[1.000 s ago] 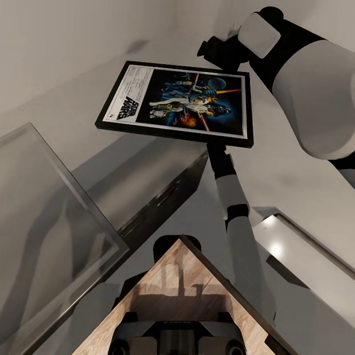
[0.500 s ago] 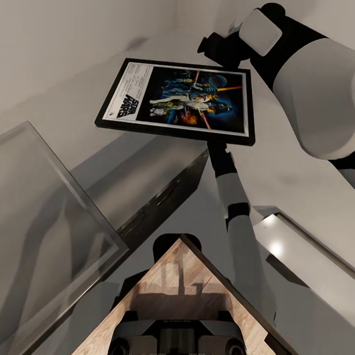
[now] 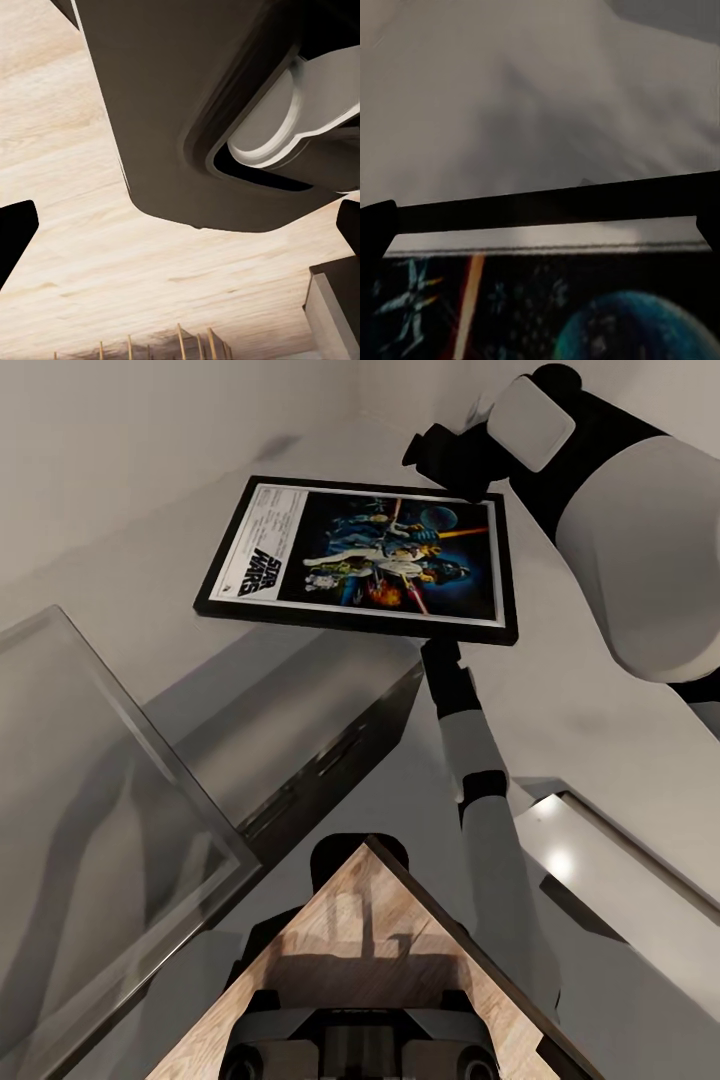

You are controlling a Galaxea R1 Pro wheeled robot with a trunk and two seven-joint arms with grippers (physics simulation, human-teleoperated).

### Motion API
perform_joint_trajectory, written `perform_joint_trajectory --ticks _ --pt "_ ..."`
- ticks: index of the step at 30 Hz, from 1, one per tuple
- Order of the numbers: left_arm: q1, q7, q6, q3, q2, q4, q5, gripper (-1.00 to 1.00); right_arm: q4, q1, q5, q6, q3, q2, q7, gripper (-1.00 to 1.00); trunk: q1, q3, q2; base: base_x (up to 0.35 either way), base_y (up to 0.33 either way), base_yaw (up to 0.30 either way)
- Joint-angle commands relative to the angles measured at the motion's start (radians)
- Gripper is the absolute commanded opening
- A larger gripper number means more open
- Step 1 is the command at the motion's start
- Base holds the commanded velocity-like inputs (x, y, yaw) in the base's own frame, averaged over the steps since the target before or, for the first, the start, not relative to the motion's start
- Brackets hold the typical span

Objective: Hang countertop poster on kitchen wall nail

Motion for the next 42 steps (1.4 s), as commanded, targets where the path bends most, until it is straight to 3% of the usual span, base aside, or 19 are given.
perform_joint_trajectory --ticks 1,10,15,21,42 --pt "0.001 -0.004 0.0 0.002 0.0 -0.001 0.003 1.0 0.009 0.001 0.006 0.005 0.004 0.0 -0.01 1.0 0.0 -0.001 0.0 0.0 0.0 0.0" --pt "0.001 -0.004 0.0 0.002 0.0 -0.001 0.003 1.0 0.005 -0.001 0.01 0.007 0.004 -0.001 -0.012 1.0 0.0 -0.001 0.0 0.0 0.0 0.0" --pt "0.001 -0.004 0.0 0.002 0.0 -0.001 0.003 1.0 0.004 -0.004 0.071 0.008 0.002 -0.001 -0.012 1.0 0.0 -0.001 0.0 0.0 0.0 0.0" --pt "0.001 -0.004 0.0 0.002 0.0 -0.001 0.003 1.0 -0.014 -0.006 0.094 0.013 0.002 -0.001 -0.013 1.0 0.0 -0.001 0.0 0.0 0.0 0.0" --pt "0.001 -0.004 0.0 0.002 0.0 -0.001 0.003 1.0 -0.029 -0.009 0.098 0.038 0.001 -0.001 -0.012 1.0 0.0 -0.001 0.0 0.0 0.0 0.0"
